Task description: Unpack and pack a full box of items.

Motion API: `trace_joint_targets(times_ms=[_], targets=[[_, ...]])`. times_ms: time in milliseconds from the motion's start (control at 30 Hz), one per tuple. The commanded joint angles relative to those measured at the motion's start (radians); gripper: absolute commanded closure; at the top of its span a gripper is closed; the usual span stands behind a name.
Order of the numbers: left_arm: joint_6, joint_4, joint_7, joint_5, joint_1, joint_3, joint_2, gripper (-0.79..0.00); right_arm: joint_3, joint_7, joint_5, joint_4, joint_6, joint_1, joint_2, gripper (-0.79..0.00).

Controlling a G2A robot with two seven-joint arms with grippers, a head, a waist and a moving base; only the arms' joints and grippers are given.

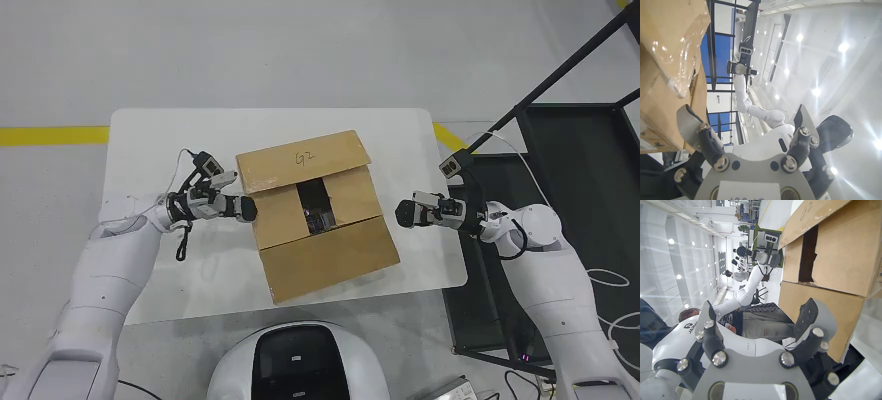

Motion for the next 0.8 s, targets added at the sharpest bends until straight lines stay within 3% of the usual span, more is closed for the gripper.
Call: trace_joint_targets(times_ms=[0, 233, 333, 533, 767], targets=[[-0.009, 0.032, -0.018, -0.055, -0.033, 0.007, -0.011, -0.785, 0.000, 0.000, 0.000, 0.000, 0.000, 0.000, 0.000, -0.785], [-0.024, 0.143, -0.018, -0.111, -0.159, 0.057, -0.043, -0.785, 0.000, 0.000, 0.000, 0.000, 0.000, 0.000, 0.000, -0.785], [0.016, 0.168, -0.018, -0.113, -0.199, 0.101, -0.059, -0.785, 0.000, 0.000, 0.000, 0.000, 0.000, 0.000, 0.000, -0.785], [0.079, 0.148, -0.018, -0.116, -0.168, 0.189, -0.064, -0.785, 0.000, 0.000, 0.000, 0.000, 0.000, 0.000, 0.000, -0.785], [0.091, 0.141, -0.018, -0.107, -0.100, 0.244, -0.028, -0.785, 0.000, 0.000, 0.000, 0.000, 0.000, 0.000, 0.000, -0.785]])
